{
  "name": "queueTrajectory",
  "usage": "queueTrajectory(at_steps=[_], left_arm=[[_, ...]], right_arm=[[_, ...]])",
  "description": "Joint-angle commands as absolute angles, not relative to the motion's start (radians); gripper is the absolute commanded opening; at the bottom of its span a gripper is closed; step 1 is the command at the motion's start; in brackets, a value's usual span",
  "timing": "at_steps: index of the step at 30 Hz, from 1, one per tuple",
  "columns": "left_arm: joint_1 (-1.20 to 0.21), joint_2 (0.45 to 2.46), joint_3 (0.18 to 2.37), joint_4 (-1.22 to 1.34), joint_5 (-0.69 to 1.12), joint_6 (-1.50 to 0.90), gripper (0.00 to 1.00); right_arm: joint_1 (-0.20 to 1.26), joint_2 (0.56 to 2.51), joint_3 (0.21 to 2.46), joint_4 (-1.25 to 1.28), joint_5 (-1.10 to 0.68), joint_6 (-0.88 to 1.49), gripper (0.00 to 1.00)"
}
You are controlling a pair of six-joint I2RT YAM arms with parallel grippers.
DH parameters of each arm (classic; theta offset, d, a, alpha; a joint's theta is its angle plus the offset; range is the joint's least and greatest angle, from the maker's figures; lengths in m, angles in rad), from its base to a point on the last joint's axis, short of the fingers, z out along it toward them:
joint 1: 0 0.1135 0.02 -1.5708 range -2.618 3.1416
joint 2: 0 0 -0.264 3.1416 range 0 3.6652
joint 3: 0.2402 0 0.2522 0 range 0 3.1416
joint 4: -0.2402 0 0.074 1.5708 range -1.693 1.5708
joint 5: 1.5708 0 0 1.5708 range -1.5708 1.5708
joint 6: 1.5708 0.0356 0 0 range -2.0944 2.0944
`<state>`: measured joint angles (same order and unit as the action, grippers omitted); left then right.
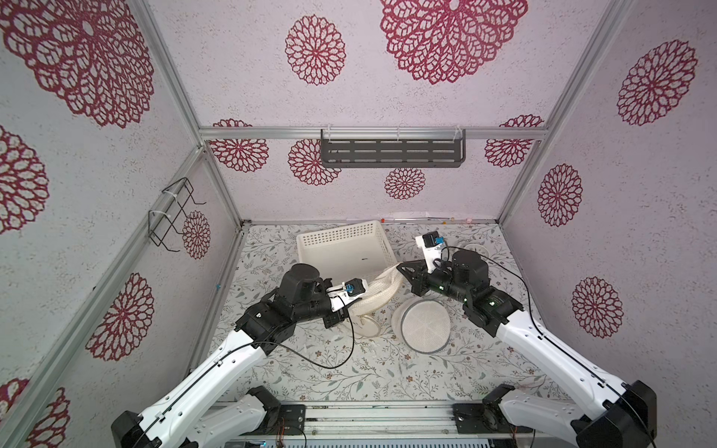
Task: Turn the laundry bag inside out
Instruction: Turn over the laundry bag.
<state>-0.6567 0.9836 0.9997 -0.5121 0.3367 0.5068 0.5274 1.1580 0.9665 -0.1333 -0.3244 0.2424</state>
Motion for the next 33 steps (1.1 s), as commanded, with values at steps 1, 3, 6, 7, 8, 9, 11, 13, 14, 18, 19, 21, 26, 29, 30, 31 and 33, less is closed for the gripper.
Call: queueTrajectory(at_steps=[1, 3, 6, 7, 8, 9, 11, 13, 14, 18, 19, 21, 26, 29, 30, 31, 33], left_arm=[[-0.664, 0.93, 1.007, -0.558, 0.347, 0.547, 0.0], [-0.666, 0.9, 1.013, -0.535, 0.355, 0.523, 0.0], [-0.664, 0.849, 0.992, -0.43, 0.373, 0.468, 0.0], [-0.664, 0.839, 0.989, -0.388, 0.352, 0.428, 0.0], [-0.662, 0.829, 0.984, -0.342, 0.329, 0.383, 0.0], [-0.66, 0.825, 0.979, -0.303, 0.317, 0.346, 0.0], [-0.657, 0.813, 0.96, -0.19, 0.318, 0.236, 0.0], [-0.657, 0.807, 0.936, -0.073, 0.346, 0.13, 0.0], [-0.657, 0.806, 0.926, -0.013, 0.367, 0.077, 0.0], [-0.655, 0.82, 0.926, 0.151, 0.37, -0.103, 0.0], [-0.655, 0.826, 0.929, 0.187, 0.356, -0.151, 0.0], [-0.655, 0.839, 0.928, 0.277, 0.334, -0.252, 0.0], [-0.657, 0.874, 0.931, 0.437, 0.254, -0.49, 0.0], [-0.657, 0.888, 0.925, 0.498, 0.203, -0.6, 0.0], [-0.657, 0.892, 0.922, 0.515, 0.191, -0.626, 0.0], [-0.657, 0.898, 0.919, 0.534, 0.175, -0.661, 0.0], [-0.657, 0.902, 0.909, 0.559, 0.132, -0.71, 0.0]], right_arm=[[0.486, 1.176, 0.946, -0.153, -0.218, 0.212, 0.0], [0.486, 1.192, 0.923, -0.152, -0.231, 0.199, 0.0], [0.486, 1.213, 0.91, -0.144, -0.294, 0.184, 0.0], [0.486, 1.216, 0.912, -0.148, -0.308, 0.18, 0.0], [0.486, 1.22, 0.911, -0.152, -0.318, 0.172, 0.0], [0.486, 1.224, 0.91, -0.158, -0.322, 0.166, 0.0], [0.486, 1.228, 0.904, -0.163, -0.324, 0.159, 0.0], [0.486, 1.234, 0.893, -0.154, -0.331, 0.16, 0.0], [0.489, 1.238, 0.888, -0.146, -0.338, 0.161, 0.0], [0.506, 1.249, 0.874, -0.102, -0.364, 0.17, 0.0], [0.514, 1.252, 0.868, -0.084, -0.373, 0.176, 0.0], [0.533, 1.264, 0.854, -0.038, -0.395, 0.193, 0.0], [0.548, 1.289, 0.828, 0.064, -0.407, 0.238, 0.0], [0.552, 1.297, 0.811, 0.119, -0.407, 0.261, 0.0], [0.554, 1.301, 0.808, 0.129, -0.402, 0.264, 0.0], [0.555, 1.307, 0.806, 0.139, -0.396, 0.264, 0.01], [0.556, 1.316, 0.805, 0.149, -0.388, 0.263, 0.05]])
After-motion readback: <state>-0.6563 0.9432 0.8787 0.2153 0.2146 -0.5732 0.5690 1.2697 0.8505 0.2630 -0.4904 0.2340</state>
